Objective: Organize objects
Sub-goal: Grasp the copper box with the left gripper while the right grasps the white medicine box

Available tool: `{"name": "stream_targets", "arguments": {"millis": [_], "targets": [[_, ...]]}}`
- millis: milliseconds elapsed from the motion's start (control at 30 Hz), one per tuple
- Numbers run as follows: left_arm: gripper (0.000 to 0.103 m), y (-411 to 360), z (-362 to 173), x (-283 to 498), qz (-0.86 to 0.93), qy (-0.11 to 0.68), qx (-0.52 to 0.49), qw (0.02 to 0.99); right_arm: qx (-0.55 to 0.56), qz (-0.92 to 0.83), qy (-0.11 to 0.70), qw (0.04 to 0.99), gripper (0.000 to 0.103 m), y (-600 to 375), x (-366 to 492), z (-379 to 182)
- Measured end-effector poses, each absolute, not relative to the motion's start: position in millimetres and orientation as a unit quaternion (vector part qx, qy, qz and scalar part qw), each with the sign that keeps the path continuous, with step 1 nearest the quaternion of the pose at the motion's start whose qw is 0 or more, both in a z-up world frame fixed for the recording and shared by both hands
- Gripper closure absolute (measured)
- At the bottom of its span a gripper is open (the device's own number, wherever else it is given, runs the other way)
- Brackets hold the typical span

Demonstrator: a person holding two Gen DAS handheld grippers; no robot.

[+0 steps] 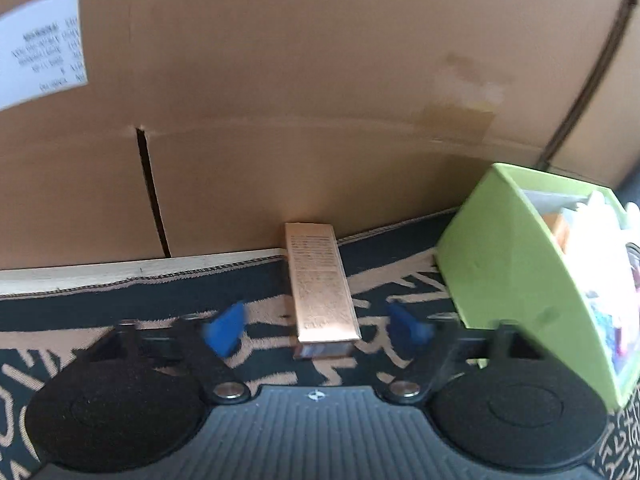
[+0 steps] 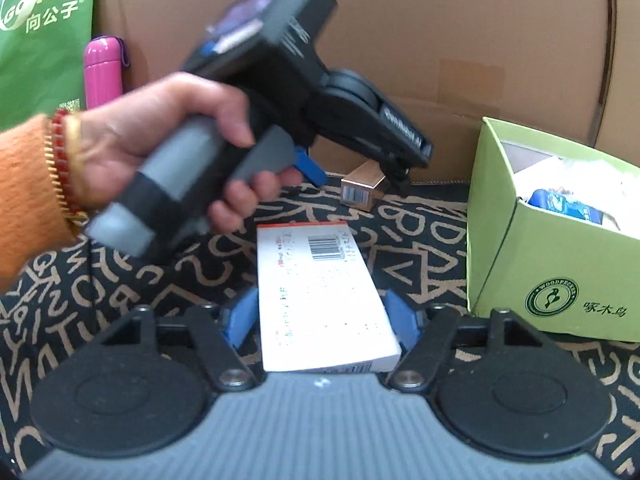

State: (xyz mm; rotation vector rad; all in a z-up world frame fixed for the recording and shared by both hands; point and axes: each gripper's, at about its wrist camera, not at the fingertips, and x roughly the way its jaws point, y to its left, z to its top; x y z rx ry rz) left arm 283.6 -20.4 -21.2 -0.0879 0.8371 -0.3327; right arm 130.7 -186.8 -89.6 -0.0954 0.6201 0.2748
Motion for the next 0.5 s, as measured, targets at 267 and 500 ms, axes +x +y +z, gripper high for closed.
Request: {"name": "stream_targets", "arguments": {"millis": [267,500], "targets": [[0.069,15,-21,241,-0.173,0.406,-0.05,0.896,-0.039,0.117,0.323,0.938,0.034,-208,105,-85],[0.07,30,-20,135,-0.176,0.404,-0.014,0.897,-0.026,0.126,0.344,0.93,0.032,-223,61,-76]]}}
